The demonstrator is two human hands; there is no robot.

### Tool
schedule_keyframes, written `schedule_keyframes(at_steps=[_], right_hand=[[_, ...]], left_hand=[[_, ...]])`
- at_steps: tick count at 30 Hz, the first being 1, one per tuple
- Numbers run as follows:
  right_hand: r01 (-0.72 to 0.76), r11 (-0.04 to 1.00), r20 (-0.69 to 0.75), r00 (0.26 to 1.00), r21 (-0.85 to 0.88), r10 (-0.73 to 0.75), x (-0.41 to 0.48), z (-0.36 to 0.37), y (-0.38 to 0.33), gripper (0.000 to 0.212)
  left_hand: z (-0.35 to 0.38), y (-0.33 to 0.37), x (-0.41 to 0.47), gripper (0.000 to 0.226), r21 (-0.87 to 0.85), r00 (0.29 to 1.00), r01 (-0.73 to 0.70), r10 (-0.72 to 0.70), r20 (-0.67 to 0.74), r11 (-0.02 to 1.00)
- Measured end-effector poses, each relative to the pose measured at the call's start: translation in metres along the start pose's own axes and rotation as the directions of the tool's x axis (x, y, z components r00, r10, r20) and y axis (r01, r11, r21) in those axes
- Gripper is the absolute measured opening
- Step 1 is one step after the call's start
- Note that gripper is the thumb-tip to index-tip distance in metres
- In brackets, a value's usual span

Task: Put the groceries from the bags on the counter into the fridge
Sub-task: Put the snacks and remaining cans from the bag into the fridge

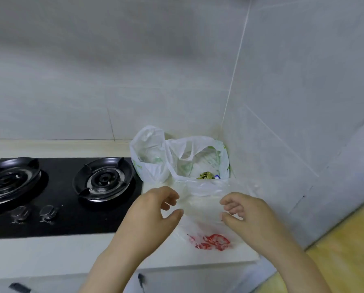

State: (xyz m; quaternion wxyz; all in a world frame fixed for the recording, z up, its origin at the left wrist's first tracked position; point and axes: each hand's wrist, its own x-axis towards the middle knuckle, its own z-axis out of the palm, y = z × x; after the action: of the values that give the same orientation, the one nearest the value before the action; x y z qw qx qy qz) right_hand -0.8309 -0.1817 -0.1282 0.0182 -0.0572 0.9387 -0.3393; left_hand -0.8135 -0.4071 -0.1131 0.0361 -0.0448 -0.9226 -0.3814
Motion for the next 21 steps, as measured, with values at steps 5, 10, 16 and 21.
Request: schedule_keyframes(at_steps=[5, 10, 16, 21], right_hand=[[-0.068, 0.998, -0.044, 0.997, 0.017, 0.069, 0.054, 0.011, 0.011, 0.017], [-0.12, 0.992, -0.073, 0.99, 0.036, 0.122, 0.108, 0.023, 0.01, 0.016], [-0.236, 0.97, -0.098, 0.965, 0.061, 0.241, 0.146, 0.041, 0.028, 0.018], [-0.283, 0.958, -0.072, 0.956, 0.042, 0.285, 0.17, 0.05, 0.048, 0.018]], left_hand=[[0.004, -0.022, 0.063, 0.021, -0.027, 0.998, -0.021, 0.022, 0.06, 0.999], [-0.002, -0.049, 0.13, 0.019, -0.039, 0.996, -0.049, 0.052, 0.079, 0.998], [0.012, -0.074, 0.188, 0.017, -0.058, 0.98, -0.056, 0.066, 0.189, 0.997], [0.033, -0.093, 0.213, 0.018, -0.05, 0.966, -0.017, 0.029, 0.257, 0.999]])
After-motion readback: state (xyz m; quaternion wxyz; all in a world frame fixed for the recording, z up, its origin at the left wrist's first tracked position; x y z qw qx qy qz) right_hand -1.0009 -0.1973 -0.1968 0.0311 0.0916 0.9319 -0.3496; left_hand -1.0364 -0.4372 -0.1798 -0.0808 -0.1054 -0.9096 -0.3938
